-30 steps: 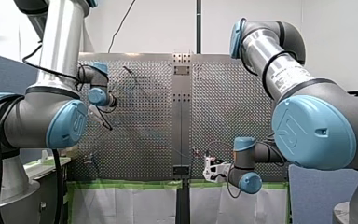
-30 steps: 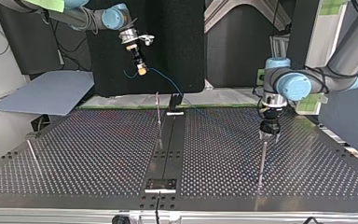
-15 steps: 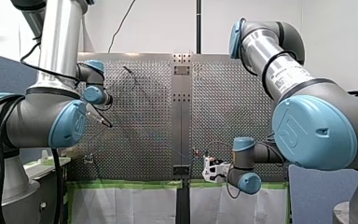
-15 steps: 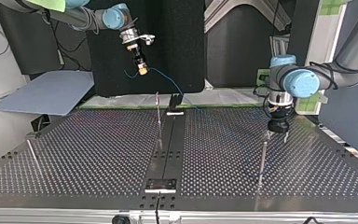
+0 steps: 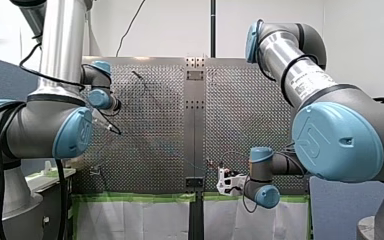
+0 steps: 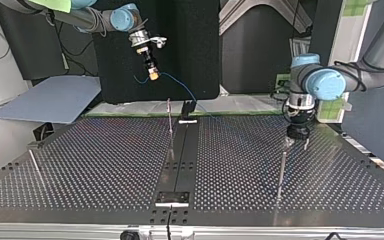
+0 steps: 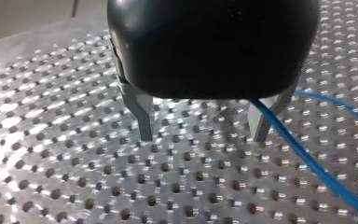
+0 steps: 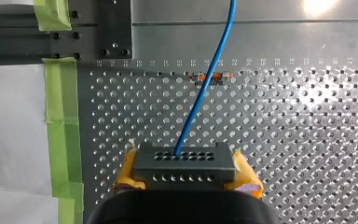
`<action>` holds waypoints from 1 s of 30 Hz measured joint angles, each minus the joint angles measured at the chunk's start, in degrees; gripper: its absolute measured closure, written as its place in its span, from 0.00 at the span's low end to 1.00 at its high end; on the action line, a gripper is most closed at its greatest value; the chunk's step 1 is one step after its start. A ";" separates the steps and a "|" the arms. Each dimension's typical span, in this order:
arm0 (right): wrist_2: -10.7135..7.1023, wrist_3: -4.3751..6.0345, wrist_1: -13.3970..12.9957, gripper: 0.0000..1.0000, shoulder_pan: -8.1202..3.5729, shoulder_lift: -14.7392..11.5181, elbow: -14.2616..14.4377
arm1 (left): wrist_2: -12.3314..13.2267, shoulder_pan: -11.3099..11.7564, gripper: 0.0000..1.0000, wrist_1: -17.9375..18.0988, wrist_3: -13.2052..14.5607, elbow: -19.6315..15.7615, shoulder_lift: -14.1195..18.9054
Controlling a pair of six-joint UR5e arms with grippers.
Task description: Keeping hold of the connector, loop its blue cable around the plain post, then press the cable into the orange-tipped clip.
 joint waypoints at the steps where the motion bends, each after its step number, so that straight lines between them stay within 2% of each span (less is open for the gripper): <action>1: 0.00 -0.01 0.00 1.00 0.04 0.00 -0.02 | 0.49 -0.02 0.00 -0.04 0.38 -0.52 0.34; 14: -0.02 -0.09 0.00 1.00 0.35 0.02 0.00 | 4.33 0.90 0.00 0.30 0.83 -5.45 6.90; 20: -0.02 -0.11 -0.01 1.00 0.48 0.03 0.00 | 7.34 0.97 0.00 2.09 -1.30 -8.10 9.52; 25: -0.03 -0.11 0.00 1.00 0.57 0.05 -0.01 | 10.27 0.78 0.00 4.20 -3.42 -8.81 10.89; 30: -0.03 -0.11 -0.01 1.00 0.59 0.08 -0.01 | 12.79 0.32 0.00 4.25 -3.71 -8.93 12.45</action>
